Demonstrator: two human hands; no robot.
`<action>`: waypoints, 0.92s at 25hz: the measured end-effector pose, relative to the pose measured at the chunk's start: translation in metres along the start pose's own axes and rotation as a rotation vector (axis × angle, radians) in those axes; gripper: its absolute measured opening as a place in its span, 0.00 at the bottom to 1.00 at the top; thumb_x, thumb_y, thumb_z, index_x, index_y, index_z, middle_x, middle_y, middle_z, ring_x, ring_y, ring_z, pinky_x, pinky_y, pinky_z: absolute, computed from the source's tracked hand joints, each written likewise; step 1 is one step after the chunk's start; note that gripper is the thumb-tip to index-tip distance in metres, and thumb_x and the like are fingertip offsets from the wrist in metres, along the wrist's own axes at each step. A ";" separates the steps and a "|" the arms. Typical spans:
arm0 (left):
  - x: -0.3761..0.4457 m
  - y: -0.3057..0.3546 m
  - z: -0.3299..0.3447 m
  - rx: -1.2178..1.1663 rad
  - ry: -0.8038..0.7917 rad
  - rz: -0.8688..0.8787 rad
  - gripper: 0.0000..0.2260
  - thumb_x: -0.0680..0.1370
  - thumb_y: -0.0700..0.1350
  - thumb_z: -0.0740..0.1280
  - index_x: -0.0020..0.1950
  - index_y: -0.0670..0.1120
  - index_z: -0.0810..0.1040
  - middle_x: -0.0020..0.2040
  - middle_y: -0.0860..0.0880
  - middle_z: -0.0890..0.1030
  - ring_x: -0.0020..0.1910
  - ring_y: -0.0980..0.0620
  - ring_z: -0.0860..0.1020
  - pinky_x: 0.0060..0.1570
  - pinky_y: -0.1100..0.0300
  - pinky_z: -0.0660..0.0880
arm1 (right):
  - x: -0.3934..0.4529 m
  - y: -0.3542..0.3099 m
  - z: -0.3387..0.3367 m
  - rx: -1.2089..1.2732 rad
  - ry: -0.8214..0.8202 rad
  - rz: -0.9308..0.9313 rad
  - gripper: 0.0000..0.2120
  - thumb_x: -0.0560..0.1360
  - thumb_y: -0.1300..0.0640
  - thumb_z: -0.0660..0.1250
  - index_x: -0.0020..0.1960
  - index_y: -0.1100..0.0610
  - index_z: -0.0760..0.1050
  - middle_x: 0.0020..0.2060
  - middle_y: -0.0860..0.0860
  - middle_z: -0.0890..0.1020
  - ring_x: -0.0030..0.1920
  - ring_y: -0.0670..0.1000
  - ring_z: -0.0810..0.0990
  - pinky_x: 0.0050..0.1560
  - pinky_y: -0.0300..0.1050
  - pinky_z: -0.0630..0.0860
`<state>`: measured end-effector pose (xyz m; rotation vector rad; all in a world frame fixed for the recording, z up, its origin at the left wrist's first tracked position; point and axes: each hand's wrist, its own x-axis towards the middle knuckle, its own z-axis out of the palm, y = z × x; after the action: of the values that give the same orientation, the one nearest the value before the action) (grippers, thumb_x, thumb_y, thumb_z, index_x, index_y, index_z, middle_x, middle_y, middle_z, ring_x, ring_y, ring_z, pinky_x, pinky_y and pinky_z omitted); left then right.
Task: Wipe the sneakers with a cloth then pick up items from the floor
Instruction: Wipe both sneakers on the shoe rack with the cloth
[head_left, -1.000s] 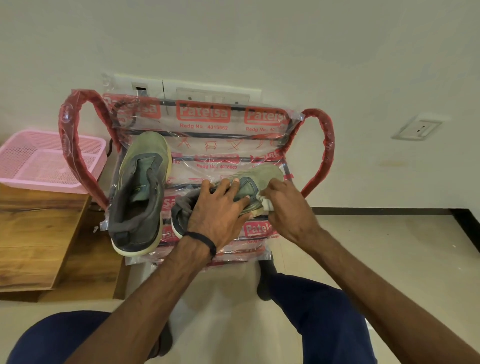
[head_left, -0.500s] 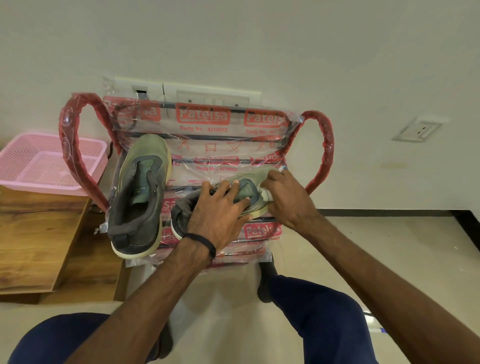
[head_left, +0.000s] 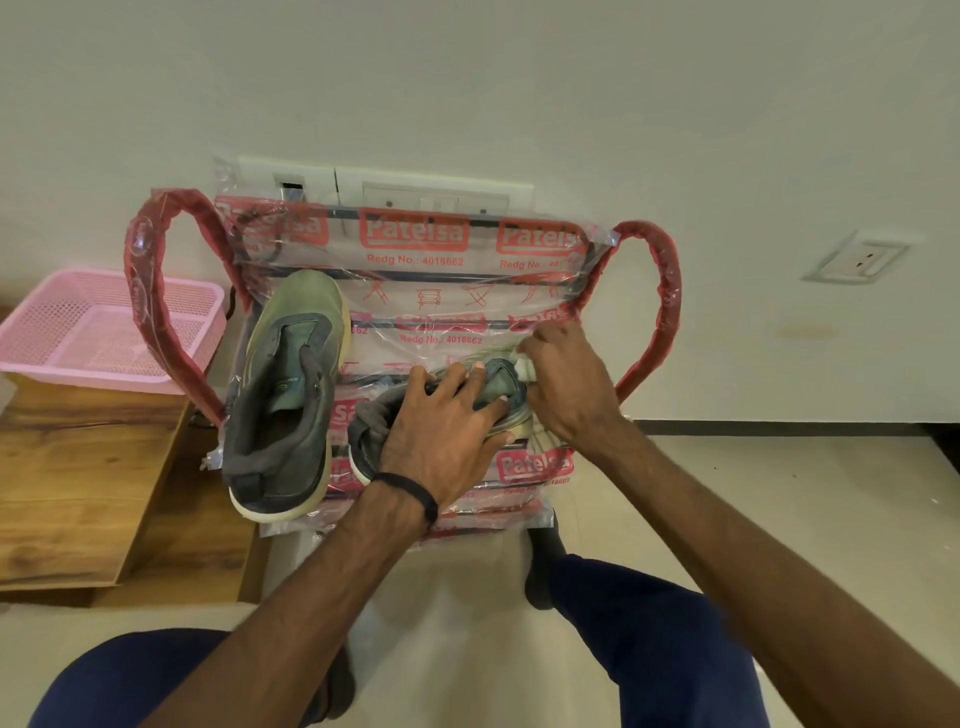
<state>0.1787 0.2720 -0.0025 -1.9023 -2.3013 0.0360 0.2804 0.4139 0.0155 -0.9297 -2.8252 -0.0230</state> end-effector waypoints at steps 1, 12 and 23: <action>0.000 0.001 0.000 0.001 -0.003 0.005 0.20 0.83 0.62 0.55 0.70 0.56 0.73 0.75 0.44 0.69 0.70 0.43 0.66 0.63 0.40 0.62 | -0.004 0.004 -0.004 0.018 -0.053 -0.080 0.15 0.72 0.62 0.71 0.58 0.60 0.80 0.55 0.55 0.80 0.57 0.56 0.74 0.55 0.51 0.74; -0.002 -0.002 0.002 -0.004 0.016 -0.009 0.21 0.83 0.62 0.55 0.71 0.56 0.72 0.75 0.44 0.68 0.70 0.43 0.66 0.62 0.40 0.62 | 0.025 0.009 -0.005 -0.026 0.060 0.229 0.14 0.77 0.62 0.65 0.62 0.63 0.76 0.62 0.61 0.77 0.59 0.59 0.73 0.60 0.51 0.74; -0.003 -0.003 0.000 0.014 -0.008 0.026 0.20 0.82 0.62 0.56 0.68 0.54 0.76 0.72 0.43 0.73 0.67 0.43 0.69 0.60 0.40 0.64 | 0.030 -0.011 -0.001 -0.079 -0.020 -0.232 0.18 0.73 0.58 0.72 0.62 0.60 0.80 0.57 0.54 0.79 0.53 0.55 0.72 0.50 0.46 0.71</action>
<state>0.1765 0.2687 -0.0030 -1.9286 -2.2747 0.0630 0.2503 0.4223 0.0215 -0.6140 -2.9540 -0.1563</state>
